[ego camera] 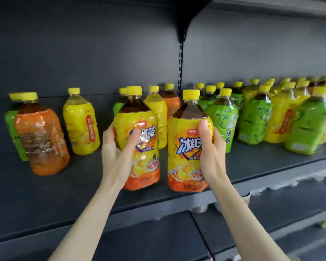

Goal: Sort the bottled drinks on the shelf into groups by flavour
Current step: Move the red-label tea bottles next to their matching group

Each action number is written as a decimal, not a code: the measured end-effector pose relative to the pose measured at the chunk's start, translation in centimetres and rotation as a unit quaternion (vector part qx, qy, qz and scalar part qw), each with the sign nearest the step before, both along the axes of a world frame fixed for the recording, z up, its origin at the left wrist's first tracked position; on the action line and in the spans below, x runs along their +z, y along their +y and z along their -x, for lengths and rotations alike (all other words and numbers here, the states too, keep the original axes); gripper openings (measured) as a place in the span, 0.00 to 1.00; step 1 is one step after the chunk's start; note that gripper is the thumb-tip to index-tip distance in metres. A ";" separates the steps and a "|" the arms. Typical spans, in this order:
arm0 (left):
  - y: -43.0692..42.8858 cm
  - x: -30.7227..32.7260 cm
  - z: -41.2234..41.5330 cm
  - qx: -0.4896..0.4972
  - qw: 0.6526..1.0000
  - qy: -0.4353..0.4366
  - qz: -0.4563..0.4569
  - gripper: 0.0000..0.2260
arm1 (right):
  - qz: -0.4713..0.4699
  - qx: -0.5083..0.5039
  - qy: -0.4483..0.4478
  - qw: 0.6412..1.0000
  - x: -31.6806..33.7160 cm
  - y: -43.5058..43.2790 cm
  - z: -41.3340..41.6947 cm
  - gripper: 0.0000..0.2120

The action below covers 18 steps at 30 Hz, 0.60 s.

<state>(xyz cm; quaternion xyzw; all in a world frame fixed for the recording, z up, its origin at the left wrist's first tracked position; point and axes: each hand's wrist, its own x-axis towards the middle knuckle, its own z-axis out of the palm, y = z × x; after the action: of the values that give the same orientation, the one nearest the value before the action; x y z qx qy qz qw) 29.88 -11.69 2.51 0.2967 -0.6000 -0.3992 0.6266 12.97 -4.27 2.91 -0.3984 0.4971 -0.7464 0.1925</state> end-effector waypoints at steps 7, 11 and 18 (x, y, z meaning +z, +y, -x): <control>9.0 2.2 10.7 -0.204 0.978 0.049 0.013 0.24 | -0.001 -0.129 -0.005 0.992 0.4 10.7 8.8 0.31; 15.5 1.5 18.3 -0.289 0.955 0.059 0.009 0.23 | -0.018 -0.197 0.001 0.980 -0.1 19.2 15.3 0.32; 27.7 -0.5 32.4 -0.378 0.924 0.059 0.008 0.20 | -0.038 -0.319 0.015 0.947 -1.0 34.4 26.6 0.27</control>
<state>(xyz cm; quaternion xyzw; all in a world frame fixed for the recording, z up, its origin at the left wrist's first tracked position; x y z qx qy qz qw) -2.57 16.00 2.06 0.0185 -0.6329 -0.6185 0.4653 -13.65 30.11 1.87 -0.2229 0.6290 -0.7432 -0.0482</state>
